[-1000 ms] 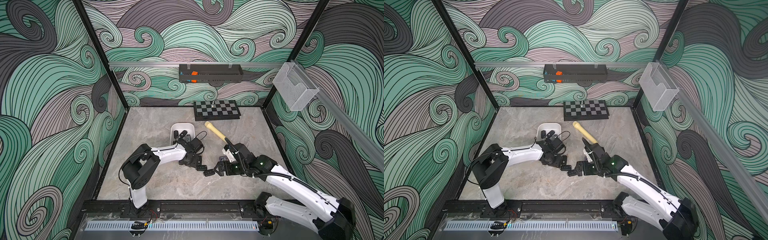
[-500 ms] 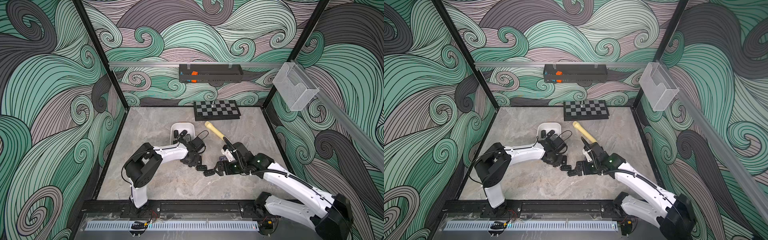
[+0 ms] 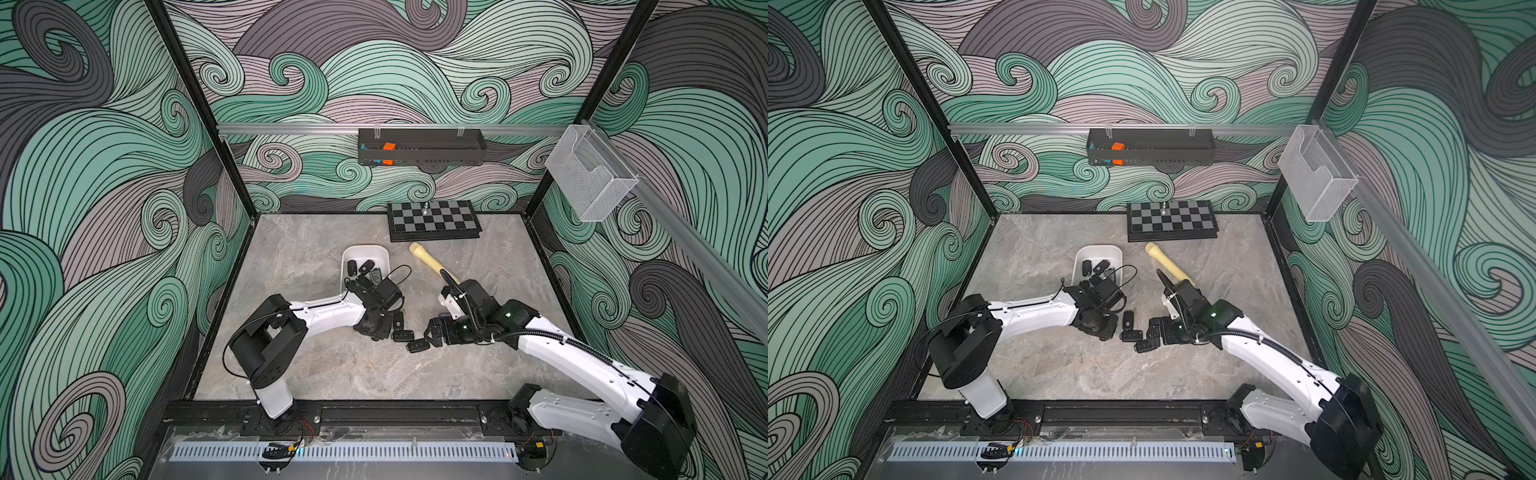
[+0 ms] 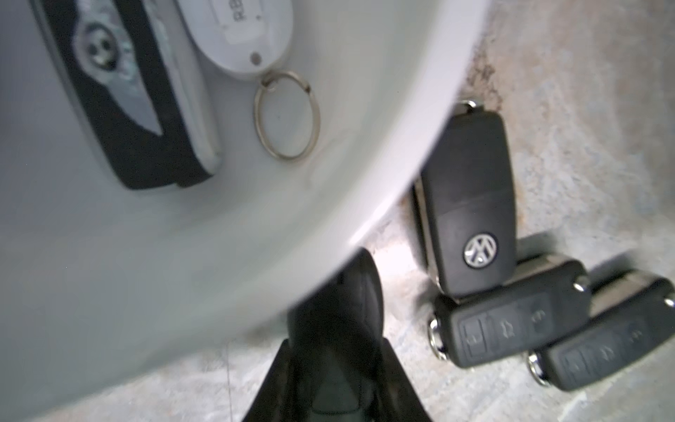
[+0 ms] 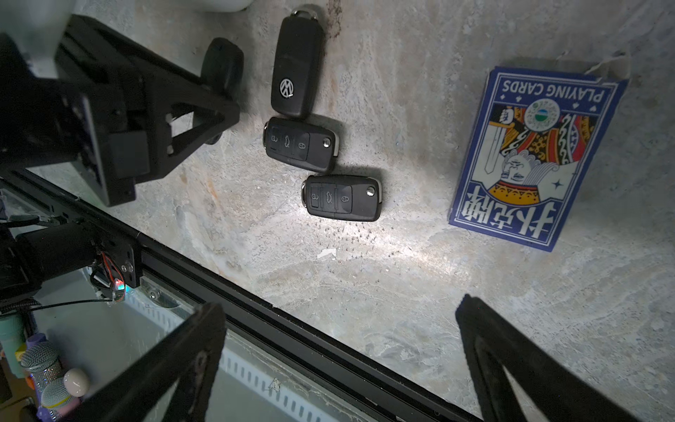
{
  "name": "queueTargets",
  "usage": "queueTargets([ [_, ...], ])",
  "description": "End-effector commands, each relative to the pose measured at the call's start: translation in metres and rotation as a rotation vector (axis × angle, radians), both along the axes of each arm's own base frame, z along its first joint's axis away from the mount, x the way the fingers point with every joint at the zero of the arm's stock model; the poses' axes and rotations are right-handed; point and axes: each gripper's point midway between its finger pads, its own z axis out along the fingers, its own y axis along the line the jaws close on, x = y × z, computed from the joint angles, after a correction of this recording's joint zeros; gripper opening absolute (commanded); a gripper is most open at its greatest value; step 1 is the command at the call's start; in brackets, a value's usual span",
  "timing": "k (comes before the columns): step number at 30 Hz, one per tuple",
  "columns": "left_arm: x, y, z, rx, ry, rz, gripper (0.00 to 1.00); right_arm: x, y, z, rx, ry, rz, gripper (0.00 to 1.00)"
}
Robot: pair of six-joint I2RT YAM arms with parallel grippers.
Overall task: Place the car key into the storage box
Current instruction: Pick up the car key from the center of the board, then place the car key in the storage box.
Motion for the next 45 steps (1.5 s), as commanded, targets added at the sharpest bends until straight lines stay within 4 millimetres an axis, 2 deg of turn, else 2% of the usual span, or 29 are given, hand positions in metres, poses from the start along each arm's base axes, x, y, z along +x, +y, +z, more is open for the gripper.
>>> queueTargets([
  [1,-0.007,-0.001,0.027,-0.049,-0.029,-0.032,0.21,0.016,0.007,0.011,0.024,-0.043,-0.024,0.99],
  [9,-0.010,0.007,0.068,-0.090,-0.097,-0.070,0.21,0.027,0.018,0.008,0.059,-0.033,-0.074,0.99],
  [16,0.007,0.009,0.101,-0.095,-0.162,-0.076,0.21,0.034,0.012,0.003,0.041,-0.062,-0.121,0.99],
  [19,0.020,0.010,0.115,-0.104,-0.194,-0.073,0.22,0.034,0.011,0.004,0.048,-0.080,-0.124,0.99],
  [28,0.085,0.031,0.123,-0.085,-0.221,0.024,0.21,0.039,0.003,0.021,0.069,-0.176,-0.148,0.99],
  [33,0.126,0.042,0.115,-0.059,-0.214,0.070,0.21,0.043,0.007,0.034,0.081,-0.218,-0.097,0.99],
  [39,0.166,0.052,0.087,-0.035,-0.145,0.134,0.21,0.051,0.012,0.038,0.053,-0.224,-0.052,0.99],
  [45,0.188,0.037,0.054,-0.059,-0.046,0.155,0.21,0.060,0.018,0.041,0.047,-0.229,-0.011,0.99],
])
